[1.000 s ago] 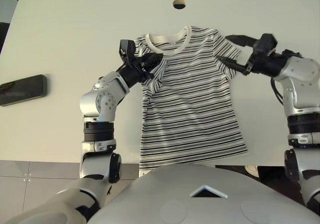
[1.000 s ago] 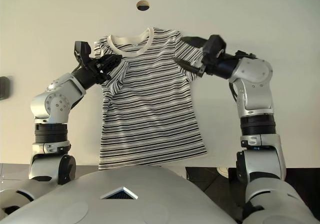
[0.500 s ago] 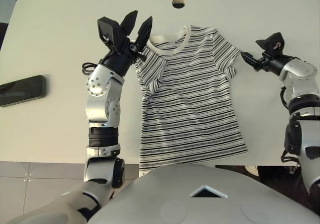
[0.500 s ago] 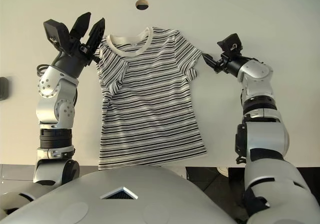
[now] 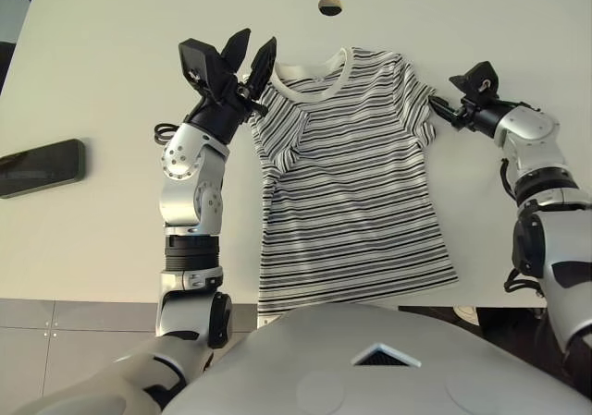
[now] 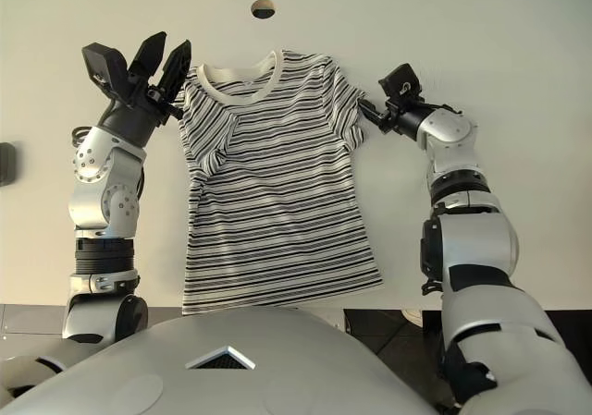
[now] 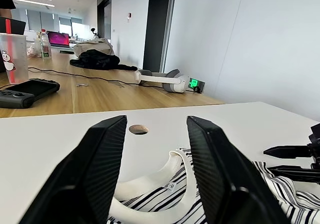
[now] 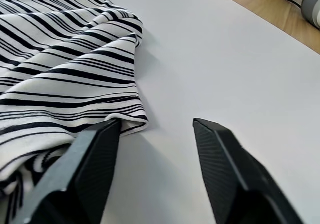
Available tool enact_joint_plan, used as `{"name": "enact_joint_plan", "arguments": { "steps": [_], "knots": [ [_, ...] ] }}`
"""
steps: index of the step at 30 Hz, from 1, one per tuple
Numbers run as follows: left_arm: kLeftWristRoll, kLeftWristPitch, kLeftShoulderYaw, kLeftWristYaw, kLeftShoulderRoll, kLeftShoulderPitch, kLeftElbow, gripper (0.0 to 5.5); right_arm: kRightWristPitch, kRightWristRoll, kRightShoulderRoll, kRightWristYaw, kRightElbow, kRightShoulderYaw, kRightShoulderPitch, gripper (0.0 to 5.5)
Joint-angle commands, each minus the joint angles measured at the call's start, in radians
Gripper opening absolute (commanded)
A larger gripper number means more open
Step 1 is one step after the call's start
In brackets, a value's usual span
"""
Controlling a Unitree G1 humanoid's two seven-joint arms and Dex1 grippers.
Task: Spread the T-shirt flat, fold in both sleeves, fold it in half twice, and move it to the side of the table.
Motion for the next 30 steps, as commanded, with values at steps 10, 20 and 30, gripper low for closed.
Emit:
{"name": "enact_joint_plan", "arguments": {
  "steps": [10, 20, 30],
  "knots": [
    [-0.006, 0.017, 0.003, 0.008, -0.002, -0.011, 0.011, 2.23, 0.003, -0.01, 0.014, 0.024, 0.007, -0.01, -0.008, 0.32],
    [-0.006, 0.021, 0.006, 0.013, 0.0, -0.018, 0.018, 2.23, 0.001, -0.008, 0.014, 0.04, 0.002, -0.014, -0.006, 0.14],
    [-0.002, 0.017, 0.003, 0.017, -0.005, -0.033, 0.036, 2.23, -0.042, 0.037, 0.001, 0.098, -0.082, -0.055, 0.011, 0.14]
  ]
}}
